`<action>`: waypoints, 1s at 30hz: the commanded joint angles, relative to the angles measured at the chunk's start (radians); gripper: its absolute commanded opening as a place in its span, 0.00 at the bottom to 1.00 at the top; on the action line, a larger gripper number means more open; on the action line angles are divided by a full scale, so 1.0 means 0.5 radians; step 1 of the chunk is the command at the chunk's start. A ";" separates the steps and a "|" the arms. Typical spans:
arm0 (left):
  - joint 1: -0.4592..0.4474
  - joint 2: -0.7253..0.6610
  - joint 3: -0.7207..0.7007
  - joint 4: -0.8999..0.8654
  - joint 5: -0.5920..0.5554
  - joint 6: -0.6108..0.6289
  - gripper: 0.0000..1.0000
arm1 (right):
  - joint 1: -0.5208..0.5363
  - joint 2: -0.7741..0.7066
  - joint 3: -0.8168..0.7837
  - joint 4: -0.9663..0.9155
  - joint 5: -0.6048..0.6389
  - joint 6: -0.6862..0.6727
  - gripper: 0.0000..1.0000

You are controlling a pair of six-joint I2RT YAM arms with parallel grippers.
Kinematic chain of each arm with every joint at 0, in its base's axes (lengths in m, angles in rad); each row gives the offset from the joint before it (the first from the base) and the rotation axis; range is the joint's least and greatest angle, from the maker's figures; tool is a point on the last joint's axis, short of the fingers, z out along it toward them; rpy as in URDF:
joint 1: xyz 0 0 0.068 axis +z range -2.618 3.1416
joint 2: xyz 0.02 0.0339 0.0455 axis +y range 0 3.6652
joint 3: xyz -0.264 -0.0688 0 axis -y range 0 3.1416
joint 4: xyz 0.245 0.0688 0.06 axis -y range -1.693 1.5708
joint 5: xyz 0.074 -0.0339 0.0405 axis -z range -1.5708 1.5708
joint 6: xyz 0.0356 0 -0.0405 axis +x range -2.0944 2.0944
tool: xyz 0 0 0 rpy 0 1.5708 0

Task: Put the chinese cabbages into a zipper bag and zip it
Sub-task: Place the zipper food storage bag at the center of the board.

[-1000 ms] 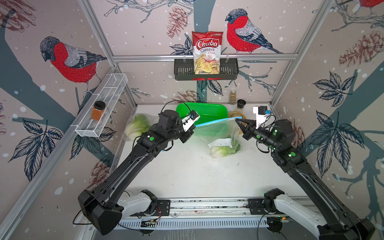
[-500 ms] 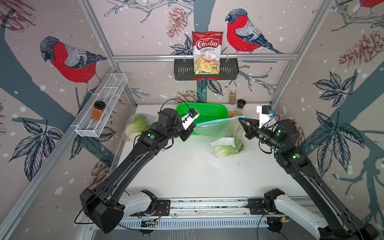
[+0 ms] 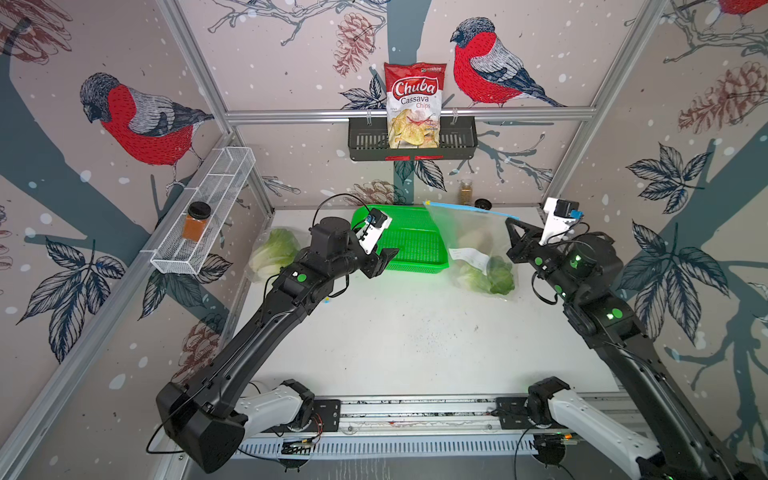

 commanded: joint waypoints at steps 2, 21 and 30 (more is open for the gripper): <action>0.001 -0.102 -0.126 0.325 -0.184 -0.330 0.64 | 0.024 0.027 0.110 -0.209 0.359 -0.060 0.00; 0.002 -0.523 -0.846 0.615 -0.735 -1.066 0.72 | 1.213 0.319 -0.619 0.506 0.474 0.061 0.00; 0.002 -0.829 -1.109 0.518 -0.988 -1.247 0.72 | 1.514 0.808 -0.705 0.830 0.301 0.090 0.02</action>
